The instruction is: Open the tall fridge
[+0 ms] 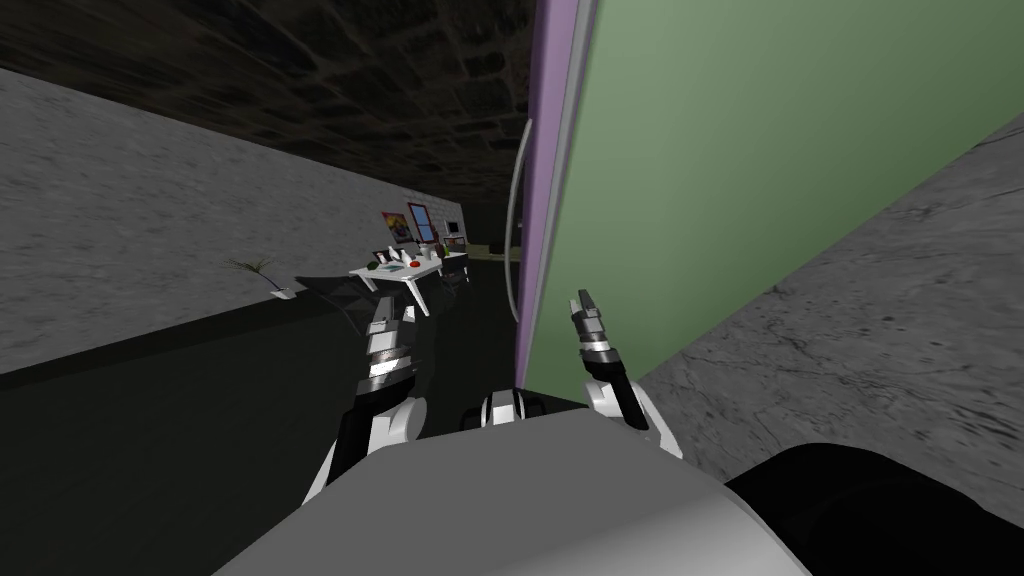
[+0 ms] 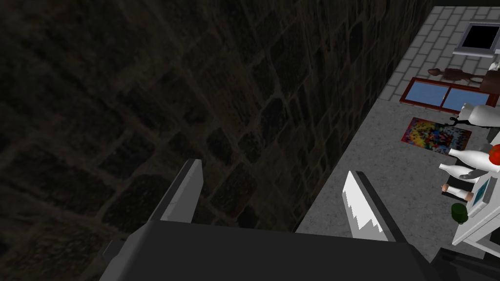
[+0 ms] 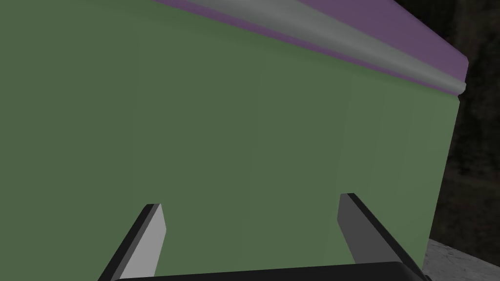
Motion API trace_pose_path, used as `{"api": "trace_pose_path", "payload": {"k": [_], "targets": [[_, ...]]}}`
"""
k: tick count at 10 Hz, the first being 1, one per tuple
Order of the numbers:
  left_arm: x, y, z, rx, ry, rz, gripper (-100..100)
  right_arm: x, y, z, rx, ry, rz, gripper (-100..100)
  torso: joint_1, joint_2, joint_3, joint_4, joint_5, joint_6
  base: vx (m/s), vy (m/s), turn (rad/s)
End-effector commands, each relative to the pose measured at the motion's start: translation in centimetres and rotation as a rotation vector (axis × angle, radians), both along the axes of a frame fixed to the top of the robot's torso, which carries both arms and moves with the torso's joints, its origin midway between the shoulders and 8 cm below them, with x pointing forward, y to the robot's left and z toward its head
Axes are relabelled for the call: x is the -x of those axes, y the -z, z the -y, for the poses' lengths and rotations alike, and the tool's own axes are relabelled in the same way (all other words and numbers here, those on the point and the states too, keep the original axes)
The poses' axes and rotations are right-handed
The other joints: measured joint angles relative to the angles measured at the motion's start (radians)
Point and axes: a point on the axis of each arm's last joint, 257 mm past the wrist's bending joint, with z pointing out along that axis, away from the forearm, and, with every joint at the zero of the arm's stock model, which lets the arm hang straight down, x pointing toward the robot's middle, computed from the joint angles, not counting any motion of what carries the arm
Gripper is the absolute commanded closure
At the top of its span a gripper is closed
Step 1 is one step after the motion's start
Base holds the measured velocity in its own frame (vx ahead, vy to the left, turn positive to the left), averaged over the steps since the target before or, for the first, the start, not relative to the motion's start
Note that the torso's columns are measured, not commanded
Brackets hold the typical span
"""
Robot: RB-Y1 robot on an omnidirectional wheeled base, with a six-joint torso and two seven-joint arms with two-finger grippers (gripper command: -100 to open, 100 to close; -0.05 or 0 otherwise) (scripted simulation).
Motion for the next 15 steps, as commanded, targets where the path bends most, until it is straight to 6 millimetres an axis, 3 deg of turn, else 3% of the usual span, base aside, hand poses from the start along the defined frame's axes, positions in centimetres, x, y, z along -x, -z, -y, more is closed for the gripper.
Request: {"api": "trace_pose_path", "payload": {"k": [1,15], "targets": [[0.0,0.0,0.0,0.0,0.0,0.0,0,-1.2,1.2,-0.9,0.116,0.019,-0.046,-100,0.0,-0.001,0.0,0.0,0.0,-0.001,0.003,0.059,-0.024],[0.0,0.0,0.0,0.0,0.0,0.0,0,-7.3,6.4,-2.5,0.711,0.234,-0.221,-100,0.004,-0.011,-0.007,-0.004,0.0,-0.008,-0.001,0.072,-0.016]]}}
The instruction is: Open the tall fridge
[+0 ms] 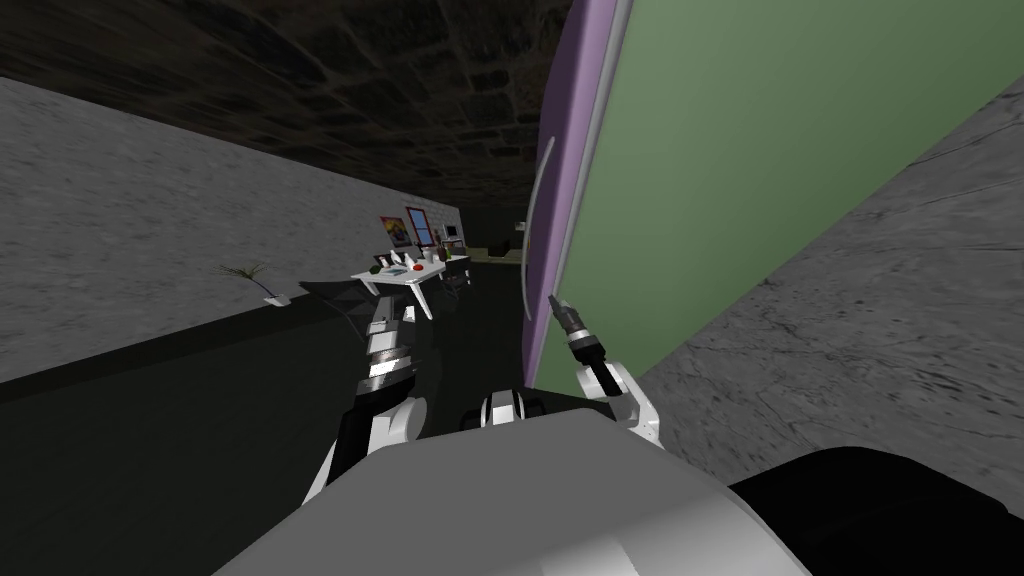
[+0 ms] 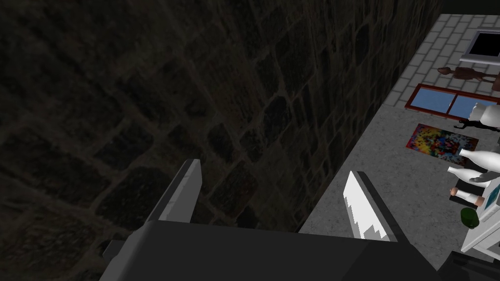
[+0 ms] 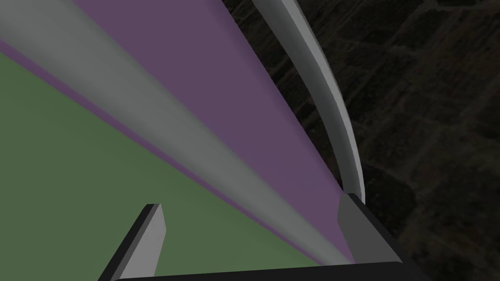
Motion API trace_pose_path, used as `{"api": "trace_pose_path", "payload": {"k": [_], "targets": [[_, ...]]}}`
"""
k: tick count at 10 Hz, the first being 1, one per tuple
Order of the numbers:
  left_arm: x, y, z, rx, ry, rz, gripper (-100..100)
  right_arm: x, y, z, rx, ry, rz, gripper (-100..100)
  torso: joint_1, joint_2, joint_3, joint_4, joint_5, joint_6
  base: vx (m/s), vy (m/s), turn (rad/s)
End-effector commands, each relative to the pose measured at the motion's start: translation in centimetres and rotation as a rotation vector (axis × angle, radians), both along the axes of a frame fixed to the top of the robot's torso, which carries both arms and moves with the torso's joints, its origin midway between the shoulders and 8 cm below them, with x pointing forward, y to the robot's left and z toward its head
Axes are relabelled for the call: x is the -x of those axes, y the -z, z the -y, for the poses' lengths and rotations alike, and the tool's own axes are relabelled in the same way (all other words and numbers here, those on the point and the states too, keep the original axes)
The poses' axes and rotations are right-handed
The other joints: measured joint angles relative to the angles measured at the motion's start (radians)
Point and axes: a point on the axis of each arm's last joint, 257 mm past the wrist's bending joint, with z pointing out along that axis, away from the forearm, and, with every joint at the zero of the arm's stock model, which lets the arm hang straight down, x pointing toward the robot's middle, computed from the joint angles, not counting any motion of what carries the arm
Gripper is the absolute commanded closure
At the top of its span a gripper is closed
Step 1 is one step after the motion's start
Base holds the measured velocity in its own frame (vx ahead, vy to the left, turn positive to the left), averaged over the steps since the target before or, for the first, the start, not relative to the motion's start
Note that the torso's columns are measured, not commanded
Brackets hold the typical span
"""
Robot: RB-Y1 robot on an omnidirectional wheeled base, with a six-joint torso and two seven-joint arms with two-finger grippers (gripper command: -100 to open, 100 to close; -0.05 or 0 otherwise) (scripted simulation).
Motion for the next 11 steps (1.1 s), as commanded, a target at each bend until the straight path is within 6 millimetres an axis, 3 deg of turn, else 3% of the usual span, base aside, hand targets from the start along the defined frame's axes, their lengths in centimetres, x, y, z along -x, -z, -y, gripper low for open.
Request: {"api": "trace_pose_path", "payload": {"k": [1,4,11], "targets": [[0.0,0.0,0.0,0.0,0.0,0.0,0,-1.1,1.0,-0.1,0.097,0.032,-0.025,-100,0.0,-0.002,-0.001,-0.001,0.0,-0.002,-0.008,0.059,0.016],[0.0,0.0,0.0,0.0,0.0,0.0,0,-2.3,2.1,0.1,0.23,0.079,-0.055,-100,0.003,-0.005,-0.003,-0.003,0.0,-0.004,-0.002,0.08,-0.018],[0.0,0.0,0.0,0.0,0.0,0.0,0,-5.2,5.1,1.5,0.578,0.194,-0.137,-100,-0.015,-0.007,-0.004,-0.003,-0.005,0.005,-0.001,0.078,-0.004]]}}
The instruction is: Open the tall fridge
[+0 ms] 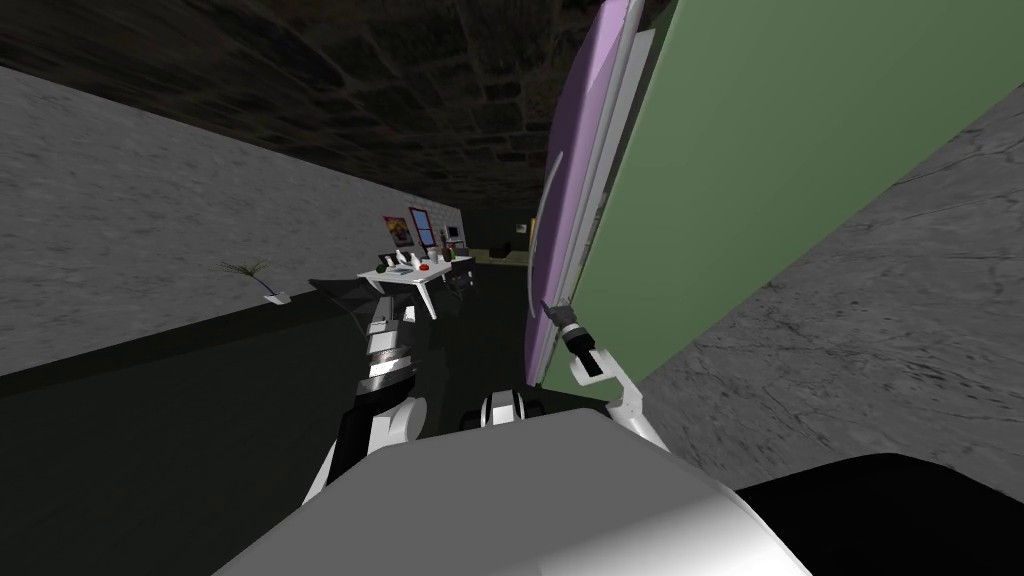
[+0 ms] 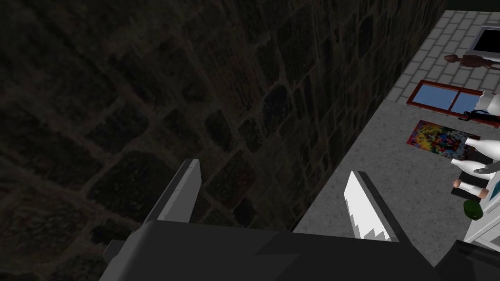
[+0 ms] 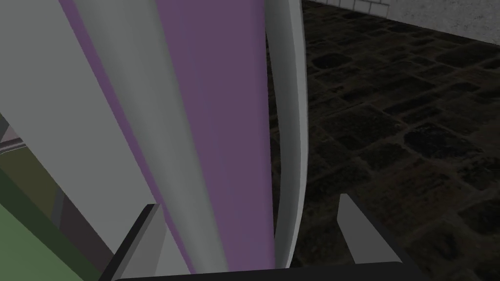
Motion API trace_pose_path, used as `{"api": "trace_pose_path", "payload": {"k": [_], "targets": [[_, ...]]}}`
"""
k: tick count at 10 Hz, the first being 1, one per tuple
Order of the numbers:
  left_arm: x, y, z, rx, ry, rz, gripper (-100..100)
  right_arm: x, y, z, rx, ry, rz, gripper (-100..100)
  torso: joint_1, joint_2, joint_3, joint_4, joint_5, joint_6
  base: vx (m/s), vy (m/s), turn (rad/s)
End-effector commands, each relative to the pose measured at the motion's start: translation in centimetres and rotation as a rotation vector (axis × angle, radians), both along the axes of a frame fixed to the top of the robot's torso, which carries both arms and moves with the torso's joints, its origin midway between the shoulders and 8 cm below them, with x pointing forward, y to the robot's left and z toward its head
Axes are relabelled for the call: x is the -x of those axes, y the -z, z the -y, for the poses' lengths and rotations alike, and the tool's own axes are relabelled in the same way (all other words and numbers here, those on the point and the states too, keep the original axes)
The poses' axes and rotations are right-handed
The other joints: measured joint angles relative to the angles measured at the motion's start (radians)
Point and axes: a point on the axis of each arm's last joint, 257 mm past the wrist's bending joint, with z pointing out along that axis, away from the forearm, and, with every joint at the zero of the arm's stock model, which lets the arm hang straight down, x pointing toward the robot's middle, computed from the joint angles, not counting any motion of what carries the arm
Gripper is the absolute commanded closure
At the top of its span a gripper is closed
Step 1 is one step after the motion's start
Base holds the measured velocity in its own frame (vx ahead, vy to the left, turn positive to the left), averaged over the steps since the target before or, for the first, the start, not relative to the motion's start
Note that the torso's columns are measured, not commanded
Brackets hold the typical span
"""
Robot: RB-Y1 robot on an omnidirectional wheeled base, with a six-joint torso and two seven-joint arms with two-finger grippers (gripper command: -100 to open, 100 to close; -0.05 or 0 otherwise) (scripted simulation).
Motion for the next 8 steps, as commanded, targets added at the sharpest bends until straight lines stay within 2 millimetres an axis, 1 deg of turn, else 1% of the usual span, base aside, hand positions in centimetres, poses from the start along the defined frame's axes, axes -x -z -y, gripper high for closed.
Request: {"api": "trace_pose_path", "payload": {"k": [1,2,3,4,5,7,8], "targets": [[0.0,0.0,0.0,0.0,0.0,0.0,0,-1.1,1.4,1.1,0.122,0.049,-0.035,-100,0.0,-0.002,-0.002,-0.001,0.0,-0.001,-0.004,0.059,-0.004],[0.0,0.0,0.0,0.0,0.0,0.0,0,-1.6,1.9,1.6,0.192,0.072,-0.052,-100,0.0,-0.002,-0.001,-0.001,0.0,0.0,0.002,0.07,-0.013],[0.0,0.0,0.0,0.0,0.0,0.0,0,-1.6,1.9,1.6,0.201,0.074,-0.052,-100,0.0,-0.003,-0.002,-0.002,-0.001,-0.001,0.003,0.057,-0.012],[0.0,0.0,0.0,0.0,0.0,0.0,0,-2.2,2.5,2.2,0.278,0.098,-0.068,-100,-0.001,-0.004,-0.002,-0.002,-0.001,-0.001,-0.002,0.06,-0.011],[0.0,0.0,0.0,0.0,0.0,0.0,0,-2.2,2.5,2.2,0.28,0.098,-0.068,-100,-0.001,-0.005,-0.003,-0.002,-0.001,-0.001,-0.002,0.047,-0.001],[0.0,0.0,0.0,0.0,0.0,0.0,0,-3.2,3.3,3.5,0.427,0.144,-0.096,-100,-0.001,-0.006,-0.003,-0.003,-0.001,-0.002,-0.009,0.073,-0.018],[0.0,0.0,0.0,0.0,0.0,0.0,0,-3.2,3.3,3.6,0.439,0.148,-0.097,-100,0.0,-0.007,-0.005,-0.003,-0.001,-0.002,-0.009,0.073,-0.009]]}}
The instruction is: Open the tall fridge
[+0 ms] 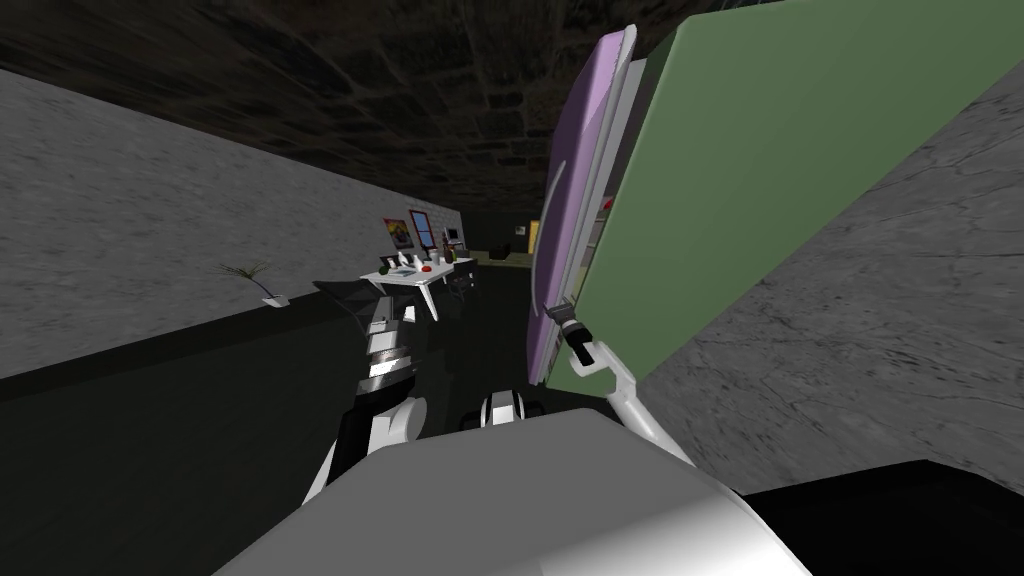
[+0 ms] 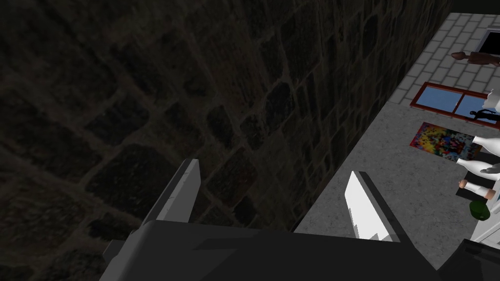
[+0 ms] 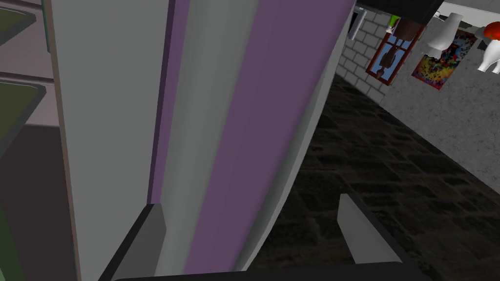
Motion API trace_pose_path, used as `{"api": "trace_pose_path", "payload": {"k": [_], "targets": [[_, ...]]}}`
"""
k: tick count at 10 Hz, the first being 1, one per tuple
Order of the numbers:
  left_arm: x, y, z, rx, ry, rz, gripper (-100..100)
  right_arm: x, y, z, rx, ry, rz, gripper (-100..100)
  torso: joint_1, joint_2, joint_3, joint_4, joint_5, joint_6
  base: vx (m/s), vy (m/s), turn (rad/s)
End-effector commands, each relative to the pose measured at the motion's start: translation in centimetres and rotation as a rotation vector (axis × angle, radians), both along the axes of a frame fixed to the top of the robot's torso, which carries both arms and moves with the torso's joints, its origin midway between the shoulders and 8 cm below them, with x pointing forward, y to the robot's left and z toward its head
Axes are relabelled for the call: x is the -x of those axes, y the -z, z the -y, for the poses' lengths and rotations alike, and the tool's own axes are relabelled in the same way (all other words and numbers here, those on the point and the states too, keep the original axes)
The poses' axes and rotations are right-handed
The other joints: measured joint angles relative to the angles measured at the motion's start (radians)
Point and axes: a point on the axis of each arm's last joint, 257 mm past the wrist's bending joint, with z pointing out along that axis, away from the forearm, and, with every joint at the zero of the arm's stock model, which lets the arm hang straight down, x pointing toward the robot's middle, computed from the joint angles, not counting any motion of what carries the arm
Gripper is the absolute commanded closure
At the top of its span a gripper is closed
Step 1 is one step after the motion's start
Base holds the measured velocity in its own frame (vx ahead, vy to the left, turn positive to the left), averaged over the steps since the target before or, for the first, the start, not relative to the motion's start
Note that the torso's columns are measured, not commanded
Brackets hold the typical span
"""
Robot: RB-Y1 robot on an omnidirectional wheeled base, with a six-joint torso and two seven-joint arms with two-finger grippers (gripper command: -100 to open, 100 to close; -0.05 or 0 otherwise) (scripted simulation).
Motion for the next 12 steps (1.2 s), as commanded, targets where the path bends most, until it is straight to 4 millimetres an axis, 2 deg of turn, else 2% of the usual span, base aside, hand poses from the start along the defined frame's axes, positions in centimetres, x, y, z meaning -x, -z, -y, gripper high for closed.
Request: {"api": "trace_pose_path", "payload": {"k": [1,3,7,8,12], "targets": [[0.0,0.0,0.0,0.0,0.0,0.0,0,-0.9,1.0,1.7,0.132,0.056,-0.035,-100,-0.001,0.0,0.0,0.0,0.0,0.0,-0.007,0.077,-0.011],[0.0,0.0,0.0,0.0,0.0,0.0,0,-1.3,1.3,2.4,0.209,0.081,-0.047,-100,0.0,0.0,0.0,0.001,0.001,0.0,0.005,0.073,-0.015],[0.0,0.0,0.0,0.0,0.0,0.0,0,-2.7,1.5,5.4,0.465,0.167,-0.084,-100,0.0,-0.002,-0.002,0.002,0.002,-0.003,-0.006,0.077,-0.018],[0.0,0.0,0.0,0.0,0.0,0.0,0,-2.7,1.5,5.4,0.47,0.167,-0.085,-100,0.0,-0.003,-0.003,0.004,0.003,-0.003,-0.008,0.058,-0.008],[0.0,0.0,0.0,0.0,0.0,0.0,0,-3.5,1.0,7.5,0.645,0.23,-0.105,-100,0.002,-0.003,-0.003,0.008,0.007,-0.006,-0.005,0.05,-0.013]]}}
